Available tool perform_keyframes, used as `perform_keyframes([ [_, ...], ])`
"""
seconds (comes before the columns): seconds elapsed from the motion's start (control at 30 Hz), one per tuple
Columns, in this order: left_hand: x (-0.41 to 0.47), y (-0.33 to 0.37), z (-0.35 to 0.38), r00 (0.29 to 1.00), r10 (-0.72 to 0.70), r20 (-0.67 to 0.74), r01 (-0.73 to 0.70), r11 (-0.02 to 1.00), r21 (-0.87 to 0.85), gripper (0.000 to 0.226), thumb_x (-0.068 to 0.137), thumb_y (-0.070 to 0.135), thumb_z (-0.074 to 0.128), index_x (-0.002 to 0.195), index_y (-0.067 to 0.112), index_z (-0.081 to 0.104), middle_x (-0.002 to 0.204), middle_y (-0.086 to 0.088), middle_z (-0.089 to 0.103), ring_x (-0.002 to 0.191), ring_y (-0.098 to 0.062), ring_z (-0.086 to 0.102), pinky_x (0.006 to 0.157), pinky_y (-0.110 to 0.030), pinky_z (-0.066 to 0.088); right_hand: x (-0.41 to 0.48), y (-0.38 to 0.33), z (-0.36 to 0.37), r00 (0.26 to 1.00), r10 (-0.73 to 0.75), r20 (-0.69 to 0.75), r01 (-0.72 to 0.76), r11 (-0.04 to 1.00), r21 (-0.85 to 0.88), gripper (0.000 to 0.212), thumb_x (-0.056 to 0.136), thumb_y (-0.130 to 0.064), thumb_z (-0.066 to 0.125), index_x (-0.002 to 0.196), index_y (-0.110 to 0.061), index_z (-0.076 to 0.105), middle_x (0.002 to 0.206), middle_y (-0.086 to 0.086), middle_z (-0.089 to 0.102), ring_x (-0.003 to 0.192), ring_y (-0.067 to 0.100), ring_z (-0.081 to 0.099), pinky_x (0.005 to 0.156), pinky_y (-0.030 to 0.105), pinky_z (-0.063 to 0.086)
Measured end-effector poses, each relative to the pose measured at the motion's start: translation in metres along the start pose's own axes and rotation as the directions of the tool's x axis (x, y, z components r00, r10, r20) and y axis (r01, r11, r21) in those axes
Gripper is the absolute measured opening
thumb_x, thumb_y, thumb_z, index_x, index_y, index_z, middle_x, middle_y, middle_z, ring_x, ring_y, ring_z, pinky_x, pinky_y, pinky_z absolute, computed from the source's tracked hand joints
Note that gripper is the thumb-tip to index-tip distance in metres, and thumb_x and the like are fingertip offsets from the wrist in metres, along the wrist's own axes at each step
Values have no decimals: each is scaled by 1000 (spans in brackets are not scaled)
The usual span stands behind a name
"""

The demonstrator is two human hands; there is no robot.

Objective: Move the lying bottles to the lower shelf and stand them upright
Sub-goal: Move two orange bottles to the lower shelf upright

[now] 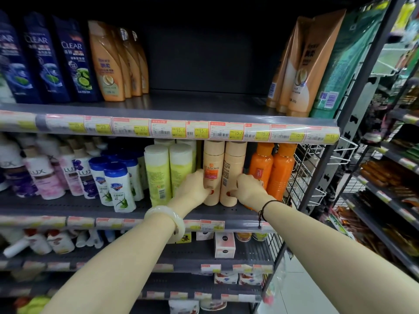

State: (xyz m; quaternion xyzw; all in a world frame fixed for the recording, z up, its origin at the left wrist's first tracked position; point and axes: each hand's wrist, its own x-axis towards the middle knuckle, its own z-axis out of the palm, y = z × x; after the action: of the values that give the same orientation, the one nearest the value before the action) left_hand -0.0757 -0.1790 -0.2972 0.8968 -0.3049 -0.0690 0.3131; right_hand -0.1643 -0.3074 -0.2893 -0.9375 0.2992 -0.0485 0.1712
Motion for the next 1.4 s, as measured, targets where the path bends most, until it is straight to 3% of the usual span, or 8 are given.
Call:
perform_keyframes([
  [0.2,-20,-19,-31,997,-69,32,65,992,104,39,82,30,70,112,8,57,107,-12,64,96,-28,62,84,-43,54,-15,-33,7,991,-108,72,101,990,99,36,87,-22,64,115,-1,57,116,17,64,108,33,61,86,34,51],
  [0.37,-34,-46,-61,993,-120,-1,119,988,102,28,80,30,72,92,9,57,94,-8,61,91,-29,62,80,-40,52,-17,-65,17,986,-139,89,127,984,128,27,84,-28,67,91,-6,53,92,13,58,85,28,57,67,31,43],
  [0.47,-38,-61,-77,990,-136,-47,141,985,105,25,81,27,71,83,10,54,88,-9,59,89,-31,62,76,-39,51,-15,-79,23,983,-161,89,147,978,147,42,81,-33,71,104,-3,52,92,10,55,84,25,53,69,32,43],
  [0.73,-32,-89,-98,987,-141,-82,151,981,125,34,78,29,74,93,10,51,100,-14,60,89,-29,58,72,-38,47,-4,-102,34,986,-131,104,107,973,207,60,79,-32,74,120,1,45,113,17,61,103,31,59,75,34,46],
  [0.9,-19,-96,-99,993,-114,-20,114,993,-11,48,72,25,80,109,6,57,115,-14,64,104,-30,60,81,-36,49,6,-105,39,992,-102,73,78,957,280,66,74,-34,77,122,-1,46,122,17,61,110,32,59,91,42,50],
  [1.0,-15,-98,-95,994,-104,25,106,988,-108,58,71,20,81,119,6,53,121,-14,63,111,-31,60,90,-42,52,8,-105,43,994,-93,57,66,930,363,67,73,-30,79,124,-3,45,125,15,60,115,32,57,95,42,49],
  [1.2,-7,-103,-91,996,-86,-17,82,985,-149,54,74,17,78,120,9,53,117,-17,64,109,-33,61,94,-49,50,12,-106,51,996,-89,-12,85,886,457,65,76,-19,77,127,1,43,127,19,59,118,34,56,98,45,46],
  [1.4,-8,-102,-86,997,-68,-31,62,983,-170,47,76,16,76,116,8,53,111,-14,65,102,-31,63,87,-46,54,16,-98,52,995,-92,-23,93,887,453,62,74,-19,79,124,-1,46,124,17,61,115,32,58,95,41,48],
])
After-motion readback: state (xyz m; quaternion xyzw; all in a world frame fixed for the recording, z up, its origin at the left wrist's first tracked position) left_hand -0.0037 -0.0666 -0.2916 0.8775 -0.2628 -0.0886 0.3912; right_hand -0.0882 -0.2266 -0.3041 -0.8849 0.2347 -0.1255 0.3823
